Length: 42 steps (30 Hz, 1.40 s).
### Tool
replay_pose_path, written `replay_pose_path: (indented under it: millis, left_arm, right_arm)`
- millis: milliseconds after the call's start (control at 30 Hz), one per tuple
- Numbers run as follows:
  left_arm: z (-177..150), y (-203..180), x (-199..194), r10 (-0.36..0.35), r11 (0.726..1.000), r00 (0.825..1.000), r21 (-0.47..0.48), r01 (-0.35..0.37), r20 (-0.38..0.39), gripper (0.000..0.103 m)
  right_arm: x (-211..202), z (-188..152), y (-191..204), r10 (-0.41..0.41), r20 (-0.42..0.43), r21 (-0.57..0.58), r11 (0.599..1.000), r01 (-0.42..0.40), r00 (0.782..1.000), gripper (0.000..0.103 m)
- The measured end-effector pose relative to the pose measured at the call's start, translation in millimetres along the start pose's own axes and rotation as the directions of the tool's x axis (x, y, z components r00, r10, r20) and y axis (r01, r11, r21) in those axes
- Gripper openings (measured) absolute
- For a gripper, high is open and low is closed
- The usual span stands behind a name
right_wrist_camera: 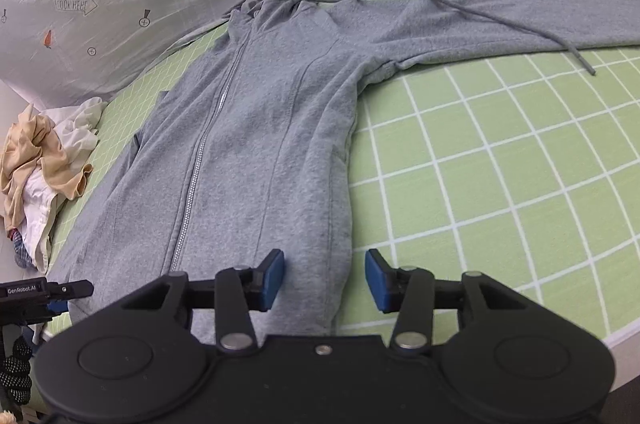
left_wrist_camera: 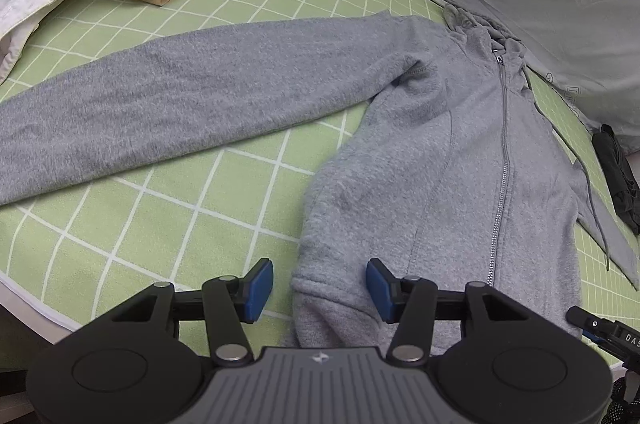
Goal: Fold clothes
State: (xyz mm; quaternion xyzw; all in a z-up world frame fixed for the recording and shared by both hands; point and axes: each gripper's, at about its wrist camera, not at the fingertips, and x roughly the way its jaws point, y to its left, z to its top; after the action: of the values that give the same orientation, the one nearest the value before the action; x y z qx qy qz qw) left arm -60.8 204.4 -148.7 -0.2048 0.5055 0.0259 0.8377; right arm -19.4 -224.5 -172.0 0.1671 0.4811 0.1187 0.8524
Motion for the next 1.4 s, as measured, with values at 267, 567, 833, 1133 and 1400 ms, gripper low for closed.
replay_pose_path:
  millis: [267, 567, 833, 1133, 1400]
  left_arm:
    - [-11.6, -4.3, 1.3, -0.129, 0.989, 0.991, -0.08, 0.126, -0.038, 0.035]
    - [-35.9, -52.1, -17.9, -0.137, 0.978, 0.988, 0.148, 0.145, -0.066, 0.035]
    - [-56.2, -52.9, -24.2, -0.055, 0.955, 0.996, 0.288, 0.071, -0.064, 0.019]
    - [-69.8, -77.5, -0.5, 0.022, 0.915, 0.999, 0.403, -0.002, -0.044, 0.021]
    - [-72.2, -69.8, -6.9, 0.009, 0.948, 1.0, 0.319, -0.004, -0.015, 0.004]
  right_arm:
    - [-10.7, 12.7, -12.8, -0.176, 0.084, -0.042, 0.983, 0.18, 0.981, 0.009]
    - [-10.6, 23.5, -31.8, -0.227, 0.084, -0.028, 0.973, 0.23, 0.97, 0.013]
    - [-11.8, 20.2, -39.0, -0.207, 0.072, -0.01, 0.978, 0.208, 0.976, 0.018]
    - [-10.8, 19.1, -37.1, -0.209, 0.066, -0.035, 0.977, 0.211, 0.976, 0.019]
    - [-11.0, 16.6, -36.0, -0.211, 0.067, -0.047, 0.976, 0.214, 0.975, 0.019]
